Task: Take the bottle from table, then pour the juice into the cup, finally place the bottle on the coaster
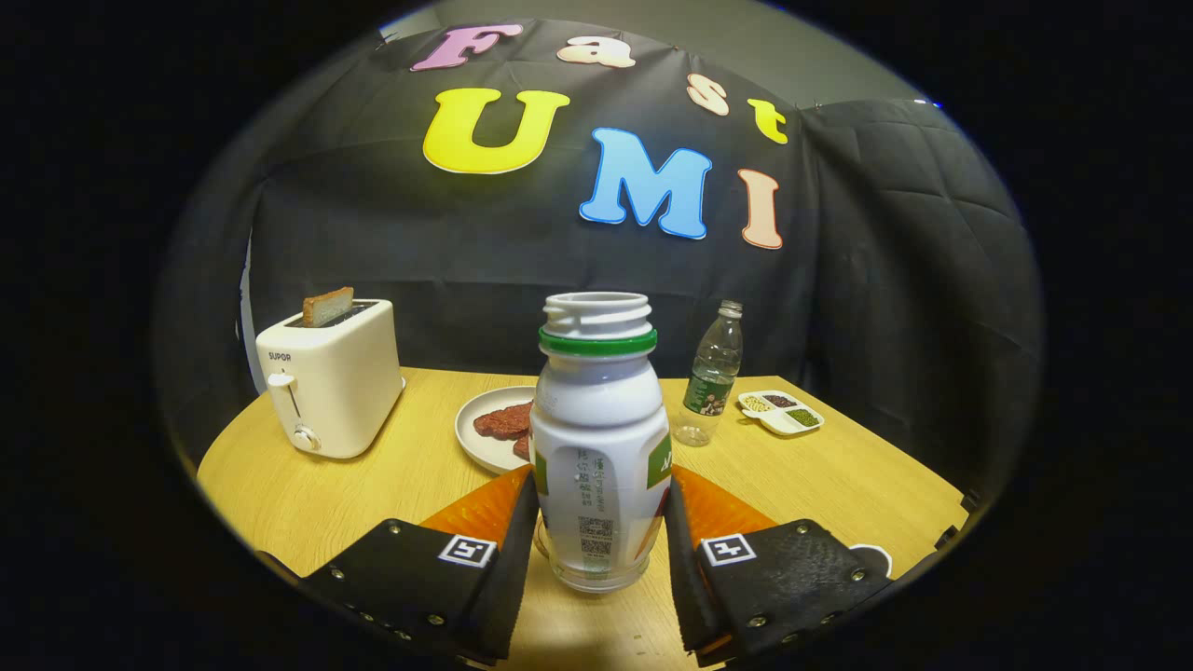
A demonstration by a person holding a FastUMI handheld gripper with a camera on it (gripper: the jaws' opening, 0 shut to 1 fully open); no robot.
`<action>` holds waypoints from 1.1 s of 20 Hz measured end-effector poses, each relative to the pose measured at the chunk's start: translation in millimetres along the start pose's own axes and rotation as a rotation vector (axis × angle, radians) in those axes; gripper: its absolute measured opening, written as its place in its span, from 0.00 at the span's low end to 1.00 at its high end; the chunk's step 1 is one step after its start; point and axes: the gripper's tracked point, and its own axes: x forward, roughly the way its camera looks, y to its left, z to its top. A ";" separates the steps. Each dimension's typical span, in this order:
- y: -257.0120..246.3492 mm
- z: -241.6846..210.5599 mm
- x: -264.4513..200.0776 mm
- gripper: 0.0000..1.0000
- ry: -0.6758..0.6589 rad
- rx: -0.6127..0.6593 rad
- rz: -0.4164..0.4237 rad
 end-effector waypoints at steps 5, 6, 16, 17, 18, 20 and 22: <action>1.4 0.4 22.7 0.66 -0.005 0.019 -0.004; 0.5 -0.3 27.1 0.66 0.000 0.021 -0.006; 8.4 -15.3 54.8 0.65 0.019 0.039 0.014; 9.7 -15.9 56.3 0.66 0.013 0.041 0.022; 11.8 -14.8 58.7 0.65 0.006 0.046 0.029; 11.2 -19.7 61.9 0.66 0.012 0.035 0.028; 9.8 -20.4 63.9 0.66 -0.001 0.036 0.029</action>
